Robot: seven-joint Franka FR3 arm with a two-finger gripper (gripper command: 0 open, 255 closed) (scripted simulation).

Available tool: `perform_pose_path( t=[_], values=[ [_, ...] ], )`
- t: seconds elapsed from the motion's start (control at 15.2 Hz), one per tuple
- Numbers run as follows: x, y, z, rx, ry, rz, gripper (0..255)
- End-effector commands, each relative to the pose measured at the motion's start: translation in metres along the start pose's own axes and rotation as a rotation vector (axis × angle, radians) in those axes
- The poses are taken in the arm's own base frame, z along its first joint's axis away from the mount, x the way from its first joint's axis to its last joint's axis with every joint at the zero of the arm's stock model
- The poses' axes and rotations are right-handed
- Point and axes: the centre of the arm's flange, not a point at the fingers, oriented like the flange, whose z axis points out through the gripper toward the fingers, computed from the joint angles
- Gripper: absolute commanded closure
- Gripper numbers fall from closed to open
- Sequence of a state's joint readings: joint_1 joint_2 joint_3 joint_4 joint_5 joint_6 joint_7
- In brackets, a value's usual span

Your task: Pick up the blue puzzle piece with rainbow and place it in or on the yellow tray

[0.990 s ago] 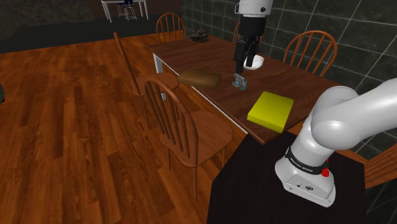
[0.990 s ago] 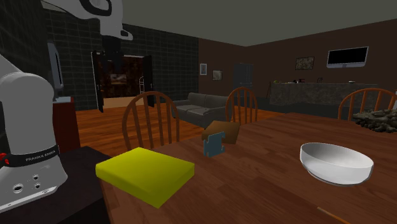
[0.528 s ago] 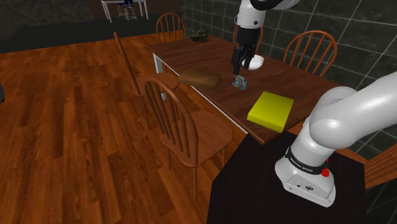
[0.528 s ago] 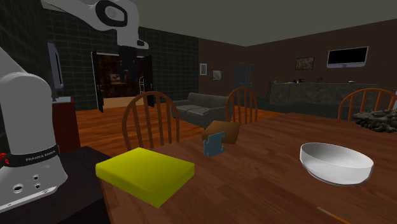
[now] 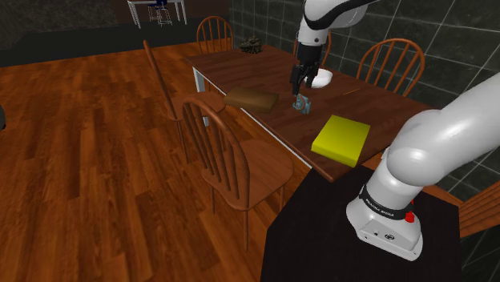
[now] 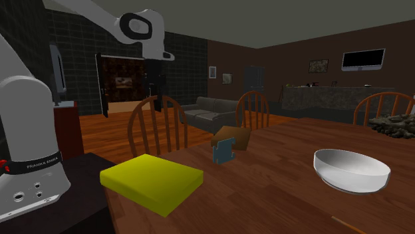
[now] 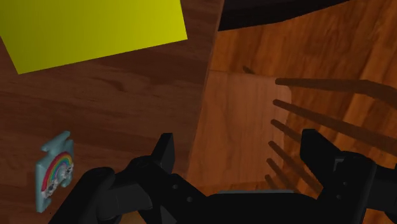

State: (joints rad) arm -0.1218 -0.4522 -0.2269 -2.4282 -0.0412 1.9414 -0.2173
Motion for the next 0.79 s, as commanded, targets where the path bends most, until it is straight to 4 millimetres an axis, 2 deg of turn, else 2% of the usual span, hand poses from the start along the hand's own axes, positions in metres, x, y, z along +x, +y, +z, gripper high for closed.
perform_pose_path(
  t=[0.0, 0.73],
  values=[
    [0.011, 0.022, 0.015, -0.004, 0.006, 0.017, 0],
    [0.061, 0.142, 0.071, -0.018, 0.032, 0.112, 0]
  ],
)
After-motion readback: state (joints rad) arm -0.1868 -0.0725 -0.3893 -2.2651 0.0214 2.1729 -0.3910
